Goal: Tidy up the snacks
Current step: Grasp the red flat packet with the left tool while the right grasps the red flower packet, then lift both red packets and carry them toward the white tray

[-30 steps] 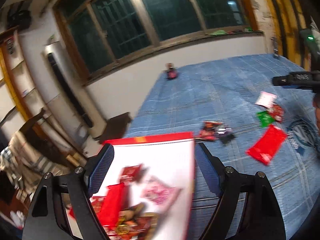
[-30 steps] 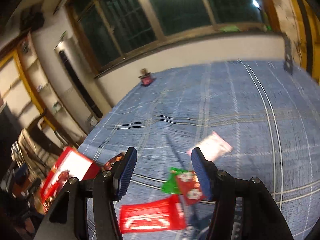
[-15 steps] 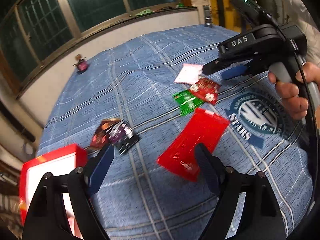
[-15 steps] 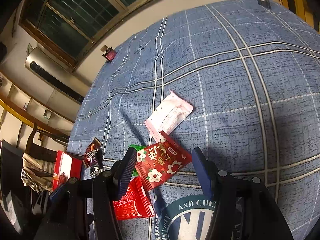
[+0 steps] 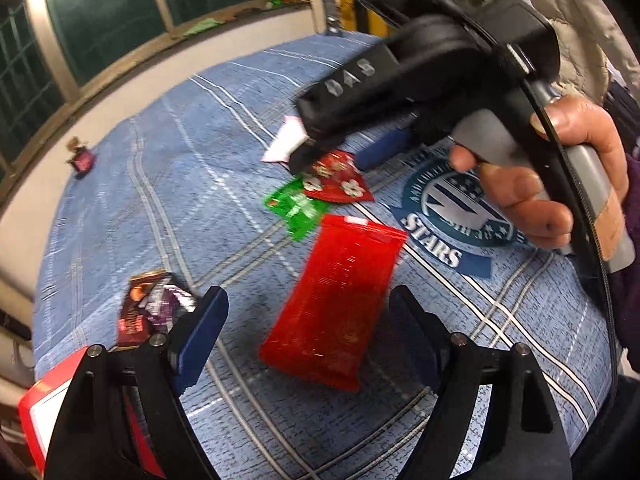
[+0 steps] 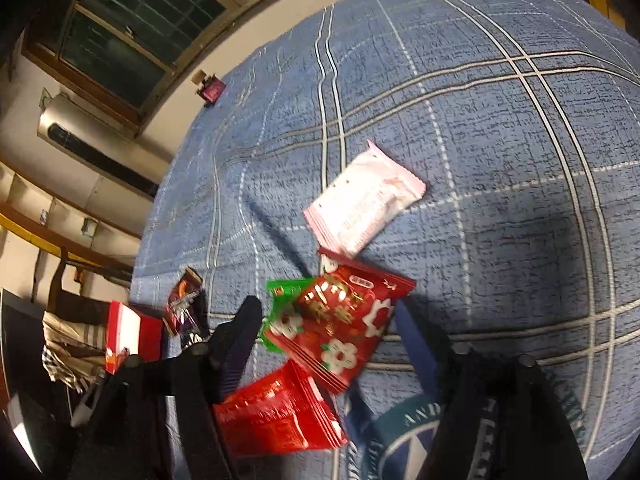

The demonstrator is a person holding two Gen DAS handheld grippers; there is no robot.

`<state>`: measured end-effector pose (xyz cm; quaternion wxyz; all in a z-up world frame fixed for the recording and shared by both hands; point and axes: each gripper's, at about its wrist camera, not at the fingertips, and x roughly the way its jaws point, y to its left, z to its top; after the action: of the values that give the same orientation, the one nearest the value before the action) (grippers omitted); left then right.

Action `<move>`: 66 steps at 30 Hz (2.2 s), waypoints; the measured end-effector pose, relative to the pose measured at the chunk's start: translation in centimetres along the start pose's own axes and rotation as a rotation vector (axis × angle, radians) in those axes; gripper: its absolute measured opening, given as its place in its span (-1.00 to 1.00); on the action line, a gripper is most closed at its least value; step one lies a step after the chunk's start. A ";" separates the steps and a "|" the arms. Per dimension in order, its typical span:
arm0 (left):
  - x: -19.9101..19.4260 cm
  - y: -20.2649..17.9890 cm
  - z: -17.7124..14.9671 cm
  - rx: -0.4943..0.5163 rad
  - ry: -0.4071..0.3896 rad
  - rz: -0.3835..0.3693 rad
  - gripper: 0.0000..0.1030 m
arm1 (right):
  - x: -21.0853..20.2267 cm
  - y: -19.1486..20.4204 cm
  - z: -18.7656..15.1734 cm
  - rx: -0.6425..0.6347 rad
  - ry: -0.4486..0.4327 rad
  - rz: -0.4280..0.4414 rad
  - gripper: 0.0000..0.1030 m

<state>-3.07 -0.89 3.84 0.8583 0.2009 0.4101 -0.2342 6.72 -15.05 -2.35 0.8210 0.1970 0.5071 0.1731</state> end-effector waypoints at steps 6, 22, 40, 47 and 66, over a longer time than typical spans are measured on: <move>0.5 -0.9 -0.7 0.038 0.019 -0.054 0.61 | 0.7 2.0 -0.5 -0.132 -0.044 -0.093 0.28; 0.4 -2.0 0.0 0.054 -0.006 -0.102 0.61 | -1.2 -1.4 0.6 -0.090 -0.067 -0.202 -0.22; 1.7 -4.1 0.9 0.014 0.035 0.017 0.05 | -2.4 -4.0 1.0 0.016 -0.059 -0.131 -0.21; 0.8 -4.3 0.2 -0.137 0.005 0.022 -0.08 | -2.4 -3.9 1.0 0.017 -0.063 -0.132 -0.21; -9.0 0.2 -5.6 -0.399 -0.149 0.047 -0.13 | -3.4 -3.2 0.5 0.020 -0.085 0.021 -0.22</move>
<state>-11.40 4.45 7.81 0.9142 0.0187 0.3791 -0.1424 5.99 -19.52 -1.09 0.8380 0.2178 0.4713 0.1680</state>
